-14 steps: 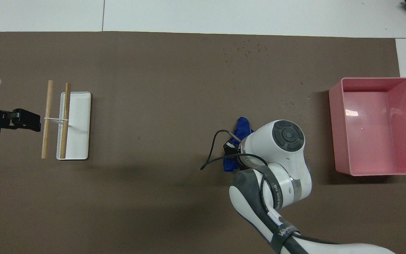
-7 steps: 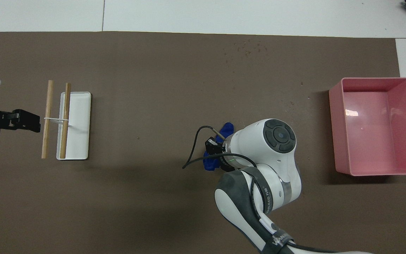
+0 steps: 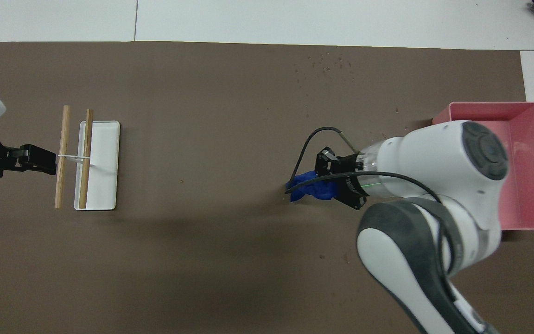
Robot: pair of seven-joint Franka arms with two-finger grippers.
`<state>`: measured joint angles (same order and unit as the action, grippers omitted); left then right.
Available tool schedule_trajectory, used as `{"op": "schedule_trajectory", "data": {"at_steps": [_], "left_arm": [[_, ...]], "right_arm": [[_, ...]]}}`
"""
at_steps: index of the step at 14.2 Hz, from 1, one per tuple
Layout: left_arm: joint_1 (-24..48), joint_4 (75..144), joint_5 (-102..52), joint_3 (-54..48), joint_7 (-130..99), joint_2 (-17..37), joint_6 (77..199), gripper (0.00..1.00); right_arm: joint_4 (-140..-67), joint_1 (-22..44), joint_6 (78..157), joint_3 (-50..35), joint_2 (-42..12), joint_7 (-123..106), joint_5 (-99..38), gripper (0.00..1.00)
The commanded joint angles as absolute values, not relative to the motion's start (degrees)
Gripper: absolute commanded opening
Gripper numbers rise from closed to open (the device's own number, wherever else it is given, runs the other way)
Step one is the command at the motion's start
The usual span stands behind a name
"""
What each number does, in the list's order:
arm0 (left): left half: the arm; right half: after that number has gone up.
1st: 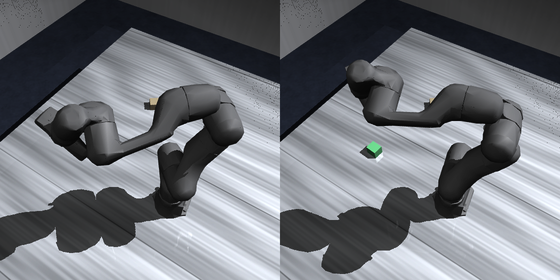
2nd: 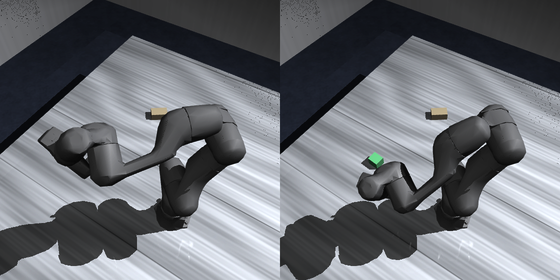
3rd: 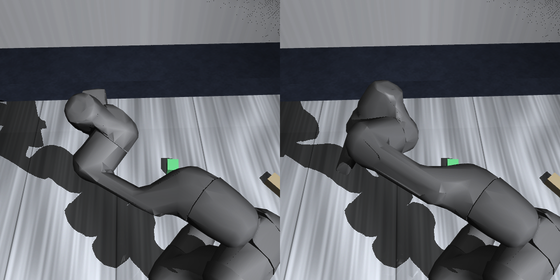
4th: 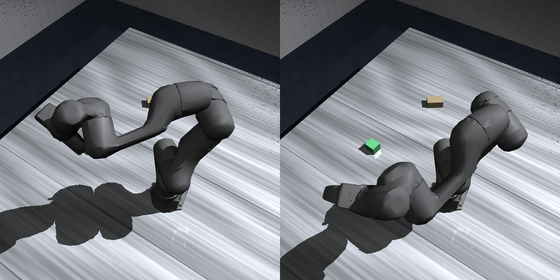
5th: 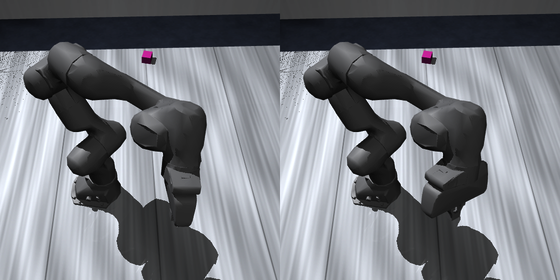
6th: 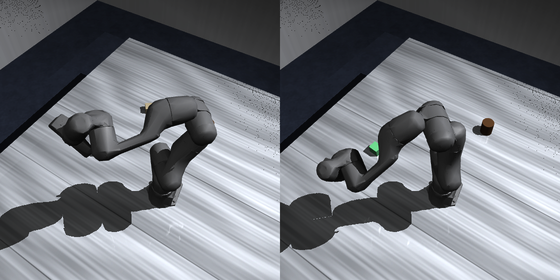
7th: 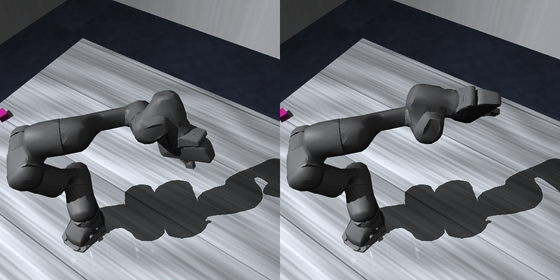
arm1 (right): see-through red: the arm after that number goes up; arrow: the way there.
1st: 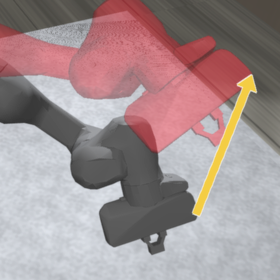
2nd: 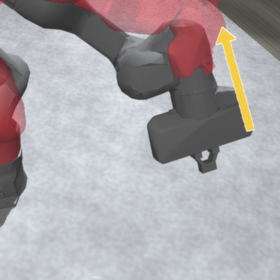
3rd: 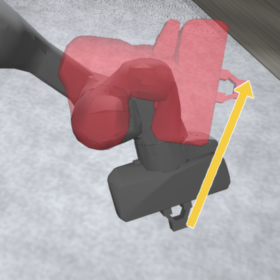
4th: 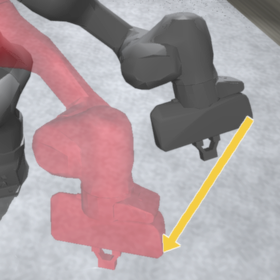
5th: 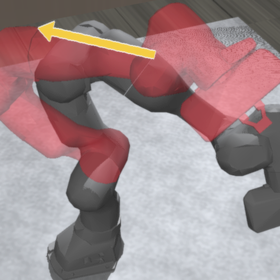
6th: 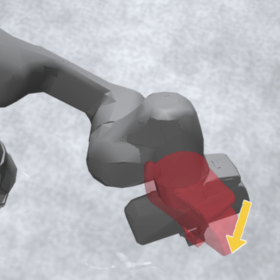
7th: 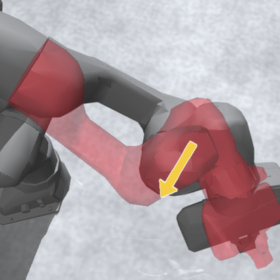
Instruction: Wipe water with towel using both arms
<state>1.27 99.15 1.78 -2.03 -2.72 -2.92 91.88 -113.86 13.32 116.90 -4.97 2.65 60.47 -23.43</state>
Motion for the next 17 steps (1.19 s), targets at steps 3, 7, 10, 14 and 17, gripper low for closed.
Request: {"op": "schedule_trajectory", "data": {"at_steps": [3, 7, 10, 14, 17], "left_arm": [[2.5, 99.4, 2.5, -1.4, -2.3, -3.7, 91.2, 1.0], [2.5, 99.5, 2.4, -1.4, -2.2, -3.7, 91.1, 1.0], [2.5, 99.3, 2.3, -1.4, -2.1, -4.0, 90.3, 1.0], [2.5, 99.5, 2.4, -1.3, -2.2, -4.3, 89.9, 1.0], [2.5, 99.3, 2.4, -1.2, -2.6, -4.2, 90.5, 1.0]], "right_arm": [[-112.1, -0.1, 104.9, -5.0, 8.3, 45.7, -17.8, 0.0], [-111.1, -8.2, 100.9, -5.0, 8.1, 30.6, -9.6, 0.0], [-111.0, -13.7, 101.9, -5.0, 7.5, 16.3, -2.8, 0.0], [-113.1, -19.5, 106.7, -5.0, 5.0, 5.2, 1.1, 0.0], [-116.1, -23.4, 108.9, -5.0, 2.7, 0.1, 3.5, 0.0]]}}
